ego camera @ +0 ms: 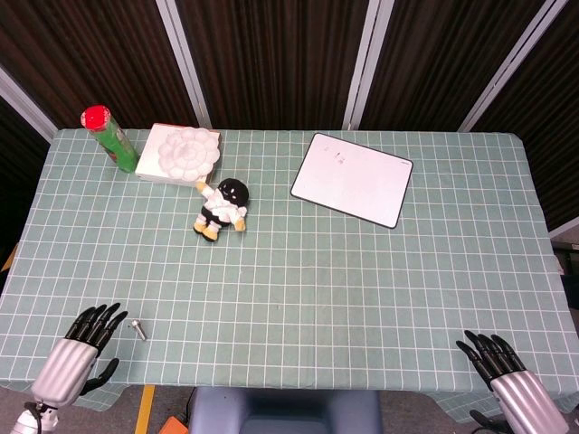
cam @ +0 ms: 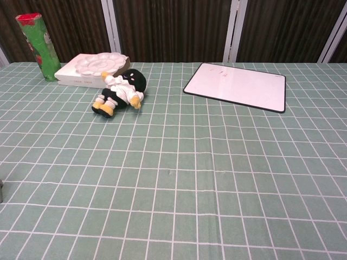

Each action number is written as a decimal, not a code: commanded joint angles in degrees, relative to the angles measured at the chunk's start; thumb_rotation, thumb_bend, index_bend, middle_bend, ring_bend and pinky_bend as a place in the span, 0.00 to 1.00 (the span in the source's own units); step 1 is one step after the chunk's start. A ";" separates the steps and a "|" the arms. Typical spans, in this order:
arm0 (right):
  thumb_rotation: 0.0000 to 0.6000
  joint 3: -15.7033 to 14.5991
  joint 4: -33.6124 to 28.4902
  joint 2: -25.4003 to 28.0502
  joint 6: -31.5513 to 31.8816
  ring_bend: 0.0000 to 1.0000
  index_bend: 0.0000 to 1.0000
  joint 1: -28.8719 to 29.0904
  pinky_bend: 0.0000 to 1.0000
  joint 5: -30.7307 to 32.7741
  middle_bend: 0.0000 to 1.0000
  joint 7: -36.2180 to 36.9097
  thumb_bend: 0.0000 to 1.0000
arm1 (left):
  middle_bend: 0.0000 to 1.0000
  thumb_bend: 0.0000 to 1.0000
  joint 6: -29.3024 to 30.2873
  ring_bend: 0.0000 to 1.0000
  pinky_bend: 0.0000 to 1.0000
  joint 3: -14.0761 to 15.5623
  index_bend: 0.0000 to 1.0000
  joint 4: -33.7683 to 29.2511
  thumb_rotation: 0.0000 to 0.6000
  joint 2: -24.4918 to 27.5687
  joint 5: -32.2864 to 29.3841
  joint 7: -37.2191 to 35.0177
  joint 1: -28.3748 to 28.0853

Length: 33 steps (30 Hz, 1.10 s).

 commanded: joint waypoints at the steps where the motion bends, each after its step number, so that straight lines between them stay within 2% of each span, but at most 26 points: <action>1: 1.00 -0.10 -0.07 -0.04 0.09 0.00 0.00 0.07 0.00 -0.49 0.00 0.24 0.18 | 0.50 0.40 1.55 0.54 0.77 -1.47 0.12 4.99 1.00 -4.08 2.63 -1.56 -1.07; 2: 1.00 -0.08 -0.03 -0.06 0.14 0.00 0.00 0.05 0.00 -0.50 0.00 0.27 0.18 | 0.69 0.40 1.12 0.71 0.92 -1.54 0.15 6.50 1.00 -5.04 3.00 -1.97 -1.48; 3: 1.00 -0.08 -0.01 -0.05 0.01 0.00 0.00 0.05 0.00 -0.34 0.00 0.28 0.18 | 0.82 0.40 0.05 0.83 0.98 -1.65 0.17 8.33 1.00 -5.97 3.33 -1.49 -2.15; 5: 1.00 -0.07 -0.11 0.03 -0.17 0.00 0.00 0.09 0.00 -0.15 0.00 0.39 0.18 | 0.94 0.40 -1.59 0.93 1.00 -2.00 0.19 10.54 1.00 -6.99 3.77 0.74 -3.18; 7: 1.00 -0.12 -0.11 0.11 0.01 0.00 0.00 0.04 0.00 -0.39 0.00 0.36 0.18 | 0.99 0.40 -3.94 0.98 1.00 -2.00 0.21 11.71 1.00 -7.65 3.68 3.19 -4.08; 10: 1.00 -0.14 -0.04 0.16 0.46 0.00 0.00 -0.12 0.00 -0.64 0.00 0.51 0.18 | 1.00 0.40 -6.25 1.00 1.00 -1.71 0.23 11.52 1.00 -7.99 3.03 3.75 -4.81; 17: 1.00 -0.05 -0.03 0.16 0.16 0.00 0.00 -0.04 0.00 -0.33 0.00 0.63 0.18 | 1.00 0.40 -6.35 1.00 1.00 -1.97 0.27 13.49 1.00 -9.64 2.37 4.40 -4.75; 24: 1.00 0.11 -0.15 0.13 -0.12 0.00 0.00 0.01 0.00 -0.02 0.00 0.48 0.18 | 1.00 0.41 -9.98 1.00 1.00 -2.22 0.35 21.59 1.00 -13.65 1.09 6.72 -6.11; 33: 1.00 0.13 -0.19 0.02 -0.57 0.00 0.00 0.06 0.00 0.15 0.00 0.23 0.18 | 1.00 0.41 -10.66 1.00 1.00 -1.81 0.39 26.43 1.00 -15.83 0.88 5.48 -7.13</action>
